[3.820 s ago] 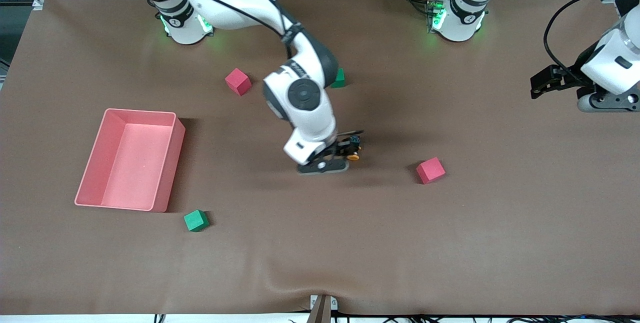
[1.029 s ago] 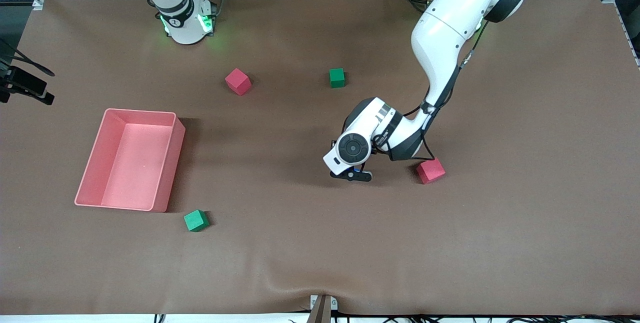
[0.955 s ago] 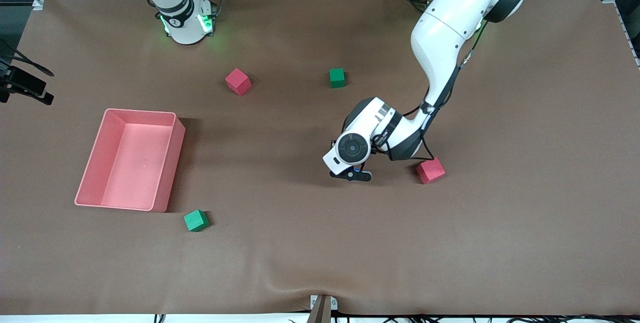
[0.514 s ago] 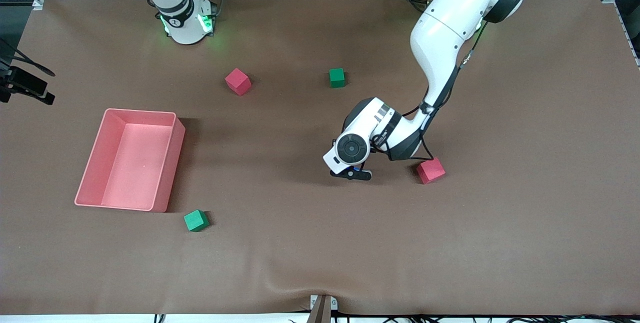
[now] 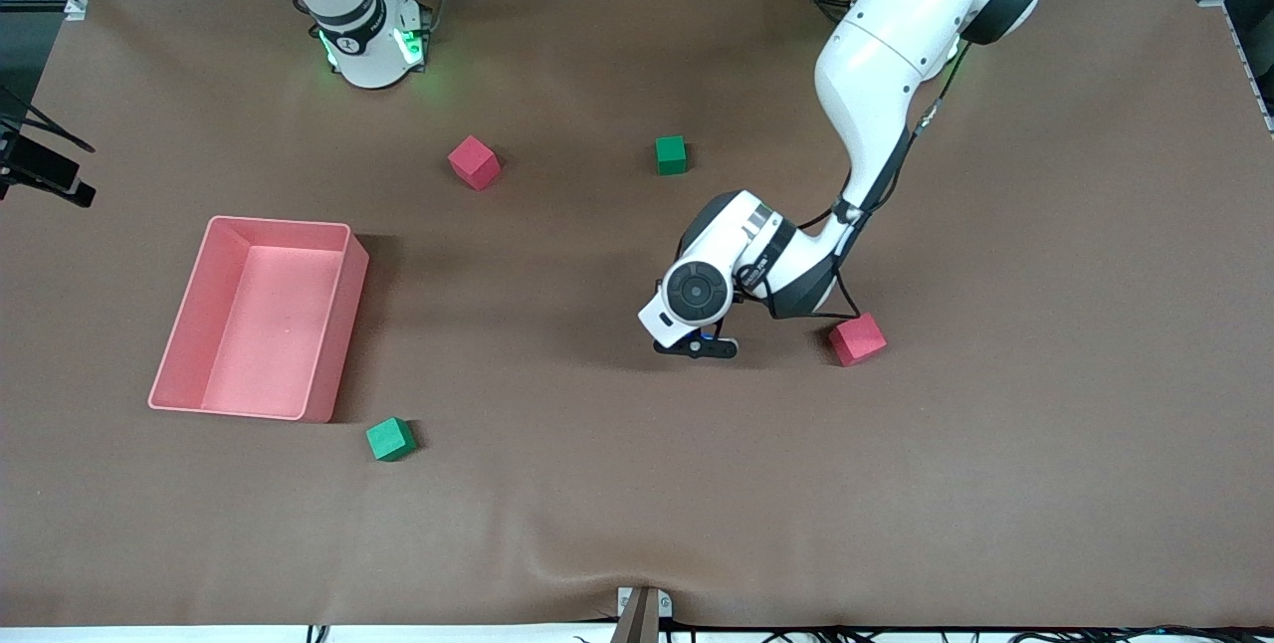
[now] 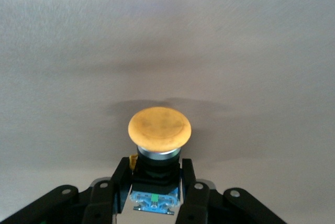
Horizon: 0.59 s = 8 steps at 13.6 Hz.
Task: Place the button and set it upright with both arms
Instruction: 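Lower the button upright onto the table with the left gripper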
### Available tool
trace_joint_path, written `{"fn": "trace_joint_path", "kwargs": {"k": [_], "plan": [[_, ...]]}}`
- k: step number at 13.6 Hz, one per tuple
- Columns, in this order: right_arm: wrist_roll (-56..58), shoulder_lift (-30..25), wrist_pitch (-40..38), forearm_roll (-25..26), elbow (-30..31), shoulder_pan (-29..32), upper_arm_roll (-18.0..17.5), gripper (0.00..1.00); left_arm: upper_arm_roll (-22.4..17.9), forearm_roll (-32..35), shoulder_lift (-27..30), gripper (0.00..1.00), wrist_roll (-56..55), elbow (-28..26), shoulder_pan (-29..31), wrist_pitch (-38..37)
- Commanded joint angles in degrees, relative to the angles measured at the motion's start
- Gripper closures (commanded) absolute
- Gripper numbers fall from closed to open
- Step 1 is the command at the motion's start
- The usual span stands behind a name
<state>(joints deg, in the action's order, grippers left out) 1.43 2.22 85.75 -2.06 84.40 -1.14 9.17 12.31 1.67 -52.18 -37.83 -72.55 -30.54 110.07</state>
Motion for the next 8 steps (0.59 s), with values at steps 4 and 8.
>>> {"fn": "trace_joint_path", "kwargs": {"k": [4, 8], "plan": [[-0.8, 0.3, -0.7, -0.8, -0.8, 0.5, -0.3, 0.0, -0.9, 3.0, 4.2, 1.0, -11.3, -0.2, -1.3, 10.1], [-0.9, 0.3, -0.8, -0.8, -0.8, 0.4, -0.4, 0.0, -1.2, 15.2, 4.5, 1.0, -21.6, -0.3, -4.1, 18.1]]}}
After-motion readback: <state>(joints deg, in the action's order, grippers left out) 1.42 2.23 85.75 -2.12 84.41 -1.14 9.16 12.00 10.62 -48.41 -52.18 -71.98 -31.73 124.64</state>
